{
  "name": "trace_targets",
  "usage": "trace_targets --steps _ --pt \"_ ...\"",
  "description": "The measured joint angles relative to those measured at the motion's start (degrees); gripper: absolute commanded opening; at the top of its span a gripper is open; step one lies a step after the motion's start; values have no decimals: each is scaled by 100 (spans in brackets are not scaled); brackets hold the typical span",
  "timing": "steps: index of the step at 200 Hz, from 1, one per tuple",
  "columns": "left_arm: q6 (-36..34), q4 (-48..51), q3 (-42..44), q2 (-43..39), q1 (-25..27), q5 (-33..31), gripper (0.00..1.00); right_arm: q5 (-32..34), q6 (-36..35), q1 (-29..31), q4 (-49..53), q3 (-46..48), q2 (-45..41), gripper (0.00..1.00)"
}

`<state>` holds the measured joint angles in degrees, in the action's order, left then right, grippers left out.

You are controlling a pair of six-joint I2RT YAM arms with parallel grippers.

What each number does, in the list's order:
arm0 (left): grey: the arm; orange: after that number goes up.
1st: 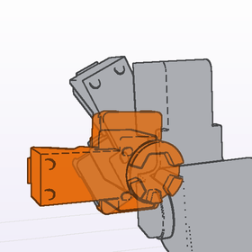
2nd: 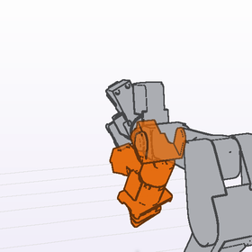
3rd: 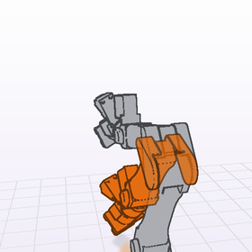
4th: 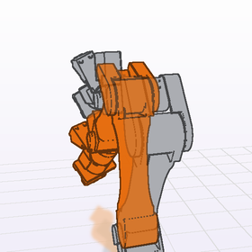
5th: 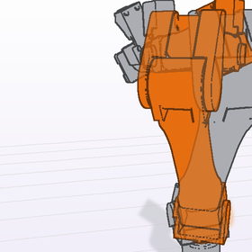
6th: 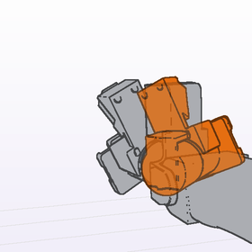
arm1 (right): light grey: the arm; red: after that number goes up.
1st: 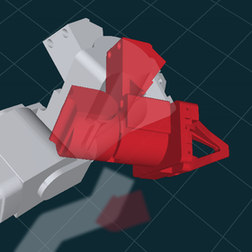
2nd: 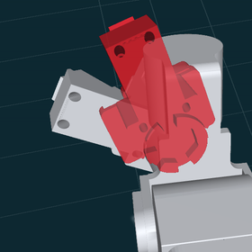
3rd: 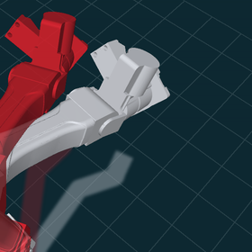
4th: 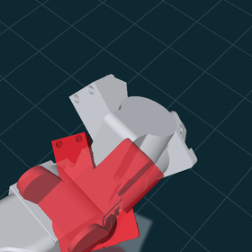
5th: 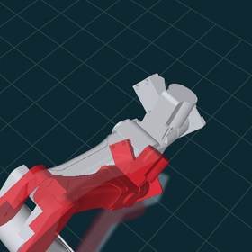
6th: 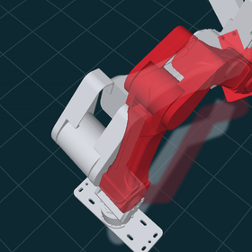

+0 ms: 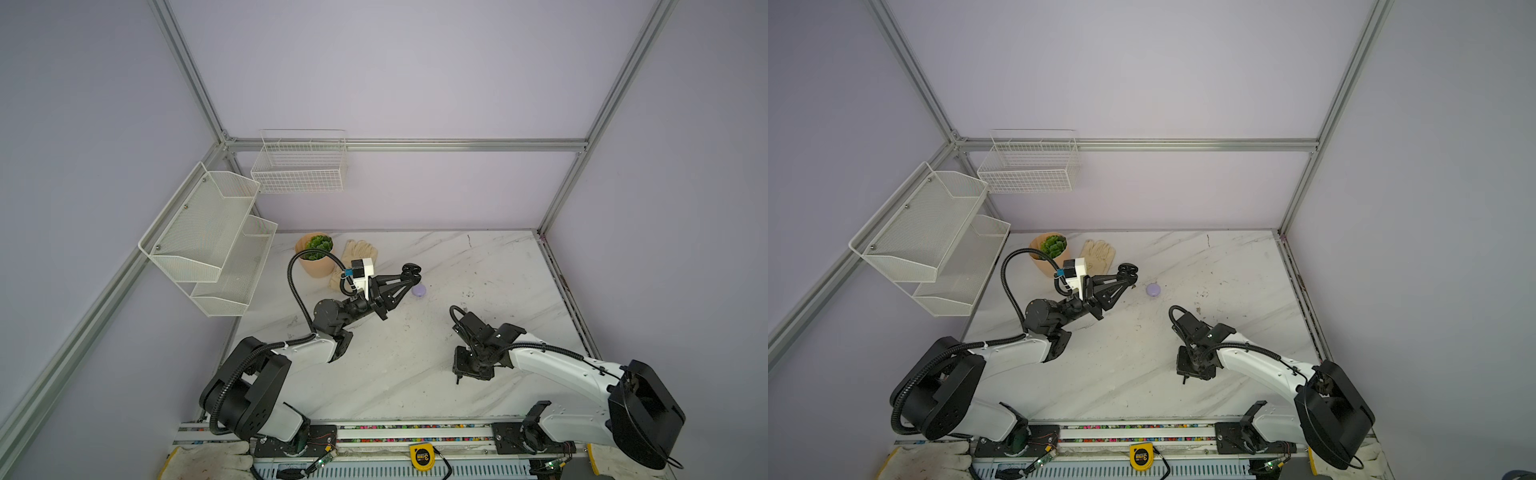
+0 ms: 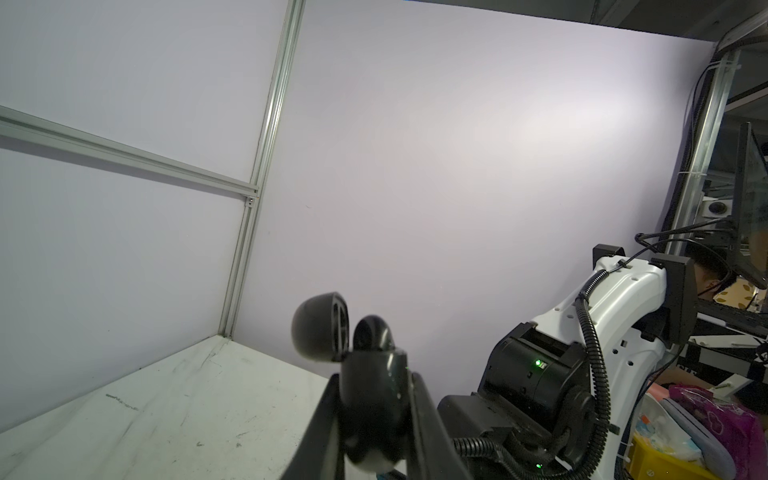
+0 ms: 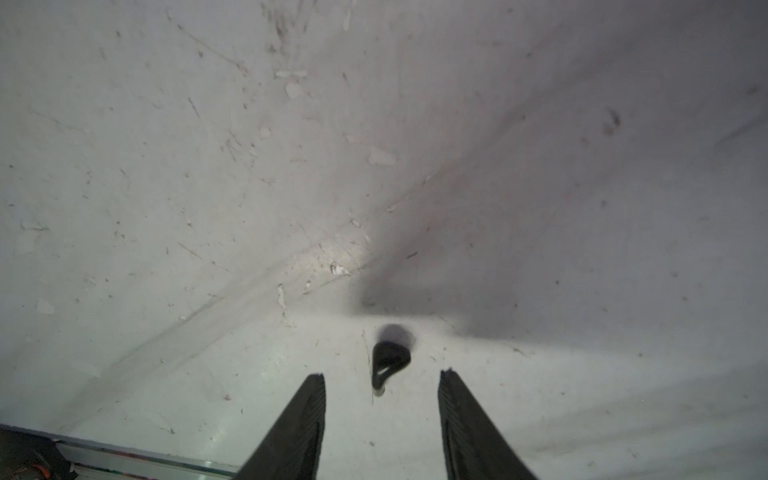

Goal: Insert the wireless bluetooth earbuds into the charging case
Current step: 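Lower the right gripper around the black earbud and close on it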

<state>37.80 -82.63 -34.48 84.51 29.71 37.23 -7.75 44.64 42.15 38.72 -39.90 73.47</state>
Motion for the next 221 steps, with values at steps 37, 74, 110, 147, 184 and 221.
trace_targets --steps 37,74,110,147,184,221 --pt "0 0 0 0 0 -4 0 -9 -20 0 -173 39 48 42" --pt "0 0 0 0 0 -7 0 -15 -35 0 -238 44 184 40" --pt "2 0 0 2 -2 -7 0 -13 -37 2 -251 72 212 39" --pt "4 0 0 2 -7 -7 0 -26 -35 15 -256 105 232 37" --pt "2 0 0 2 -7 -20 0 -85 -33 70 -264 105 289 36" --pt "4 0 0 2 -9 -31 0 -111 -31 105 -275 105 313 35"
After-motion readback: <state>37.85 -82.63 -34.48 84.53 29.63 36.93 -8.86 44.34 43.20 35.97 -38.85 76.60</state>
